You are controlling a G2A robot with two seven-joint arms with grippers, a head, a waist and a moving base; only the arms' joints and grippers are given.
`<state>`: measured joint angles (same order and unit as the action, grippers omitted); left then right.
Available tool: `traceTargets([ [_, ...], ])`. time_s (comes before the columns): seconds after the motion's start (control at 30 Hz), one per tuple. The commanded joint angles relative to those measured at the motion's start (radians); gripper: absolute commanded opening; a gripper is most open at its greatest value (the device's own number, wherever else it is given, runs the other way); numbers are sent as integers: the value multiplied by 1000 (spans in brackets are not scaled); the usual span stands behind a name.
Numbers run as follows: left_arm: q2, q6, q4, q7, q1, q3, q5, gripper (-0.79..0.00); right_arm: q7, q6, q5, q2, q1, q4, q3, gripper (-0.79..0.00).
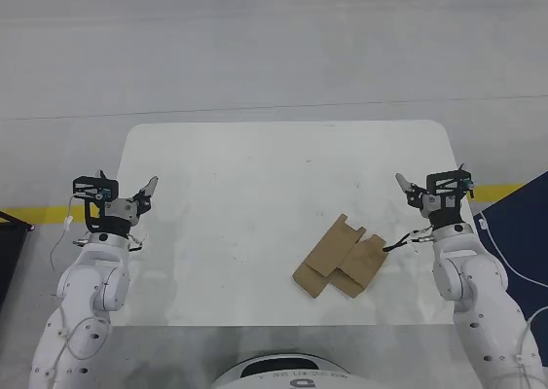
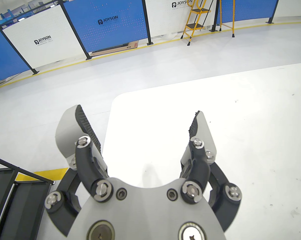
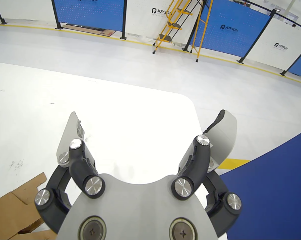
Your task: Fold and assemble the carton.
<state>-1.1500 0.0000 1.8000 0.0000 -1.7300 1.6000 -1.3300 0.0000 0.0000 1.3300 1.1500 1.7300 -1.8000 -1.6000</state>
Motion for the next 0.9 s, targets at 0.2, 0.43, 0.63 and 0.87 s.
traceTargets([
  [0.2,0,0,0,0,0,0,0,0,27,-216,46,-17,34,-60,-45,0],
  [0.43,0,0,0,0,0,0,0,0,-21,-450,43,-36,186,-179,-180,0],
  [0.63,0,0,0,0,0,0,0,0,-17,-455,32,-36,196,-182,-191,0],
  [0.87,0,0,0,0,0,0,0,0,-119,-600,175,-51,225,-235,-249,0],
])
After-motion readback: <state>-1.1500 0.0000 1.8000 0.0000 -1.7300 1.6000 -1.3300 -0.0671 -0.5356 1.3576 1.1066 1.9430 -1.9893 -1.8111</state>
